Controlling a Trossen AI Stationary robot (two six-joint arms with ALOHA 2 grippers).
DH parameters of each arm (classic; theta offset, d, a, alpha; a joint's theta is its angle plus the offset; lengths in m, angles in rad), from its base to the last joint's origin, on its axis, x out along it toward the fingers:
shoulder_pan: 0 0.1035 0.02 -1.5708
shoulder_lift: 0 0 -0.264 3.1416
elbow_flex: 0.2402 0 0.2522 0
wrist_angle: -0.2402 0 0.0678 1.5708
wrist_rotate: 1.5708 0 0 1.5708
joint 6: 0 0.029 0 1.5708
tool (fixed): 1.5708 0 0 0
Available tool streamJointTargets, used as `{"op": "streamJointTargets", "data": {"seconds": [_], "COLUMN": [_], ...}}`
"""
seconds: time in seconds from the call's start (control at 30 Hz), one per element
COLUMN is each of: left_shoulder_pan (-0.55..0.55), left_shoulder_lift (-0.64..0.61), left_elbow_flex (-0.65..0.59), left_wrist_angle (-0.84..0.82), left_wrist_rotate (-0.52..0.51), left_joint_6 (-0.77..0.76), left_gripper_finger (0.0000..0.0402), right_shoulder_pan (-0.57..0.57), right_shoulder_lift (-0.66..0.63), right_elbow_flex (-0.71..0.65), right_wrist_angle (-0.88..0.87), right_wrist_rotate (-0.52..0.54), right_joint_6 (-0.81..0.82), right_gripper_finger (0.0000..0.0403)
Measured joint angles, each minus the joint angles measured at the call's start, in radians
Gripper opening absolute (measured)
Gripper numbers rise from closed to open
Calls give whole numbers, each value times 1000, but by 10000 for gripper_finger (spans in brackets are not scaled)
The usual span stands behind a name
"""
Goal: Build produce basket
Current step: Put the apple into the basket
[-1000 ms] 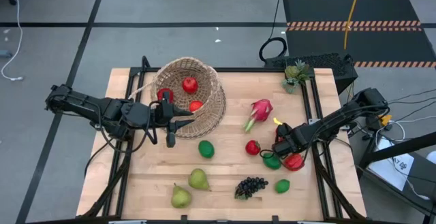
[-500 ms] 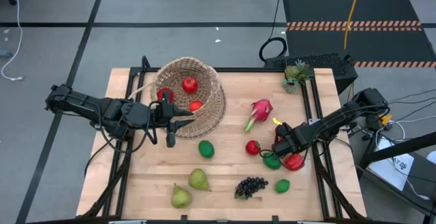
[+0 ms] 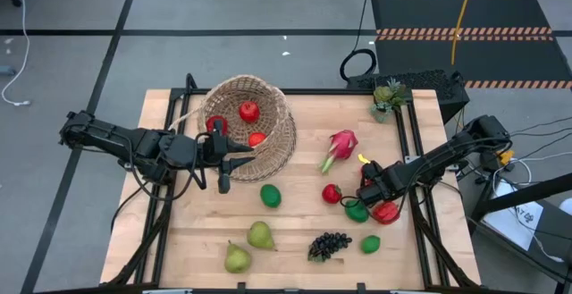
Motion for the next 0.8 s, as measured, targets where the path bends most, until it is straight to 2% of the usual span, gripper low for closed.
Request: {"op": "streamJointTargets", "data": {"seconds": [0.4, 0.63, 0.8], "left_shoulder_pan": [0, 0, 0], "left_shoulder_lift": [0, 0, 0], "left_elbow_flex": [0, 0, 0], "left_wrist_angle": [-9, -28, -28], "left_wrist_rotate": [0, 0, 0], "left_joint_6": [0, 17, 13], "left_gripper_finger": [108, 108, 108], "right_shoulder_pan": [2, 2, -5], "right_shoulder_lift": [-9, -9, -9], "right_elbow_flex": [121, 256, 377], "right_wrist_angle": [-6, -9, -8], "right_wrist_rotate": [61, 164, 276], "right_joint_6": [-101, -184, -335], "right_gripper_finger": [2, 1, 1]}}
